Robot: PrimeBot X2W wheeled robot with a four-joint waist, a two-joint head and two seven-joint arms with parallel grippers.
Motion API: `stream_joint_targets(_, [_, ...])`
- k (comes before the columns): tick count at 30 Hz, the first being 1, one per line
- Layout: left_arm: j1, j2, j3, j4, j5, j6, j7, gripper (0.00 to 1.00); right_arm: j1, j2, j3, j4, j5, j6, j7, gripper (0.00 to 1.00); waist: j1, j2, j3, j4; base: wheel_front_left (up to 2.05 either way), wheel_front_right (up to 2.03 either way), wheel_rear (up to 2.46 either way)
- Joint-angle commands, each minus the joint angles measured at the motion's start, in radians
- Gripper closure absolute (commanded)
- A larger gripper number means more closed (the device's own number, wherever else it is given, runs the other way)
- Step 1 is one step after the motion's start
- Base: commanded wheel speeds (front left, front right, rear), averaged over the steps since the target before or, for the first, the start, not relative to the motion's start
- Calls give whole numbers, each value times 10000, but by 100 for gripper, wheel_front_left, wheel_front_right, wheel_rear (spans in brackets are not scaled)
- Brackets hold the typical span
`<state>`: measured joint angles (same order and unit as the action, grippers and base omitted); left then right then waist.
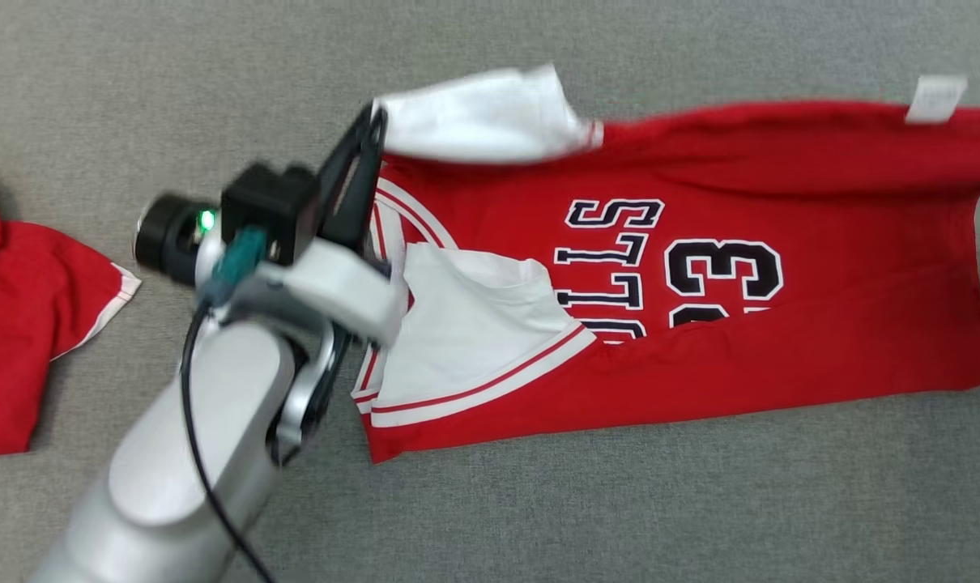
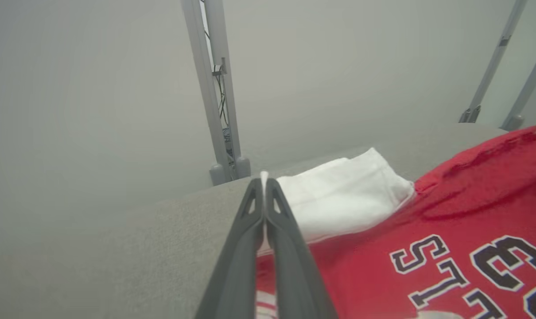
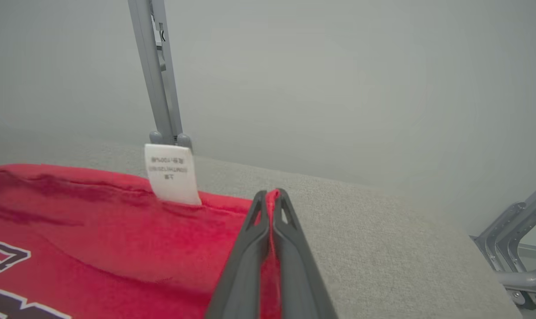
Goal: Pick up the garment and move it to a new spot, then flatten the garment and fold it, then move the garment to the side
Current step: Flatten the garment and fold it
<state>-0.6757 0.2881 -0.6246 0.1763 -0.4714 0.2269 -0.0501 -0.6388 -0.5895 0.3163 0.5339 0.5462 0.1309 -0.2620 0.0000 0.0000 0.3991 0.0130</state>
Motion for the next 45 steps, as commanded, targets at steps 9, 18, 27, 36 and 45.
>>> stream_joint_targets(9, [2172,228,112,-2036,-591,648,-213,100,1691,953,-2131,-833,-1525,-3,-25,100,0,0,-207,122,0,0,0])
stream_joint_targets(18, [3433,-36,-14,-2617,-990,1014,-473,100,2348,1401,-2812,-643,-1775,-3,-26,100,0,0,-253,141,0,0,0])
stream_joint_targets(27, [4060,-127,-28,-2593,-1243,1093,-686,100,2711,1605,-3122,-352,-1658,-3,-26,100,0,0,-121,210,0,0,0])
stream_joint_targets(36, [4510,-134,-295,-2828,-1346,1205,-524,100,3249,1760,-3369,-530,-1606,-3,-27,94,0,0,-171,217,0,0,0])
stream_joint_targets(45, [4430,-360,-464,-2027,-1240,1300,-650,0,3199,2058,-3594,-810,-1902,-3,-25,0,0,0,-487,129,0,0,0])
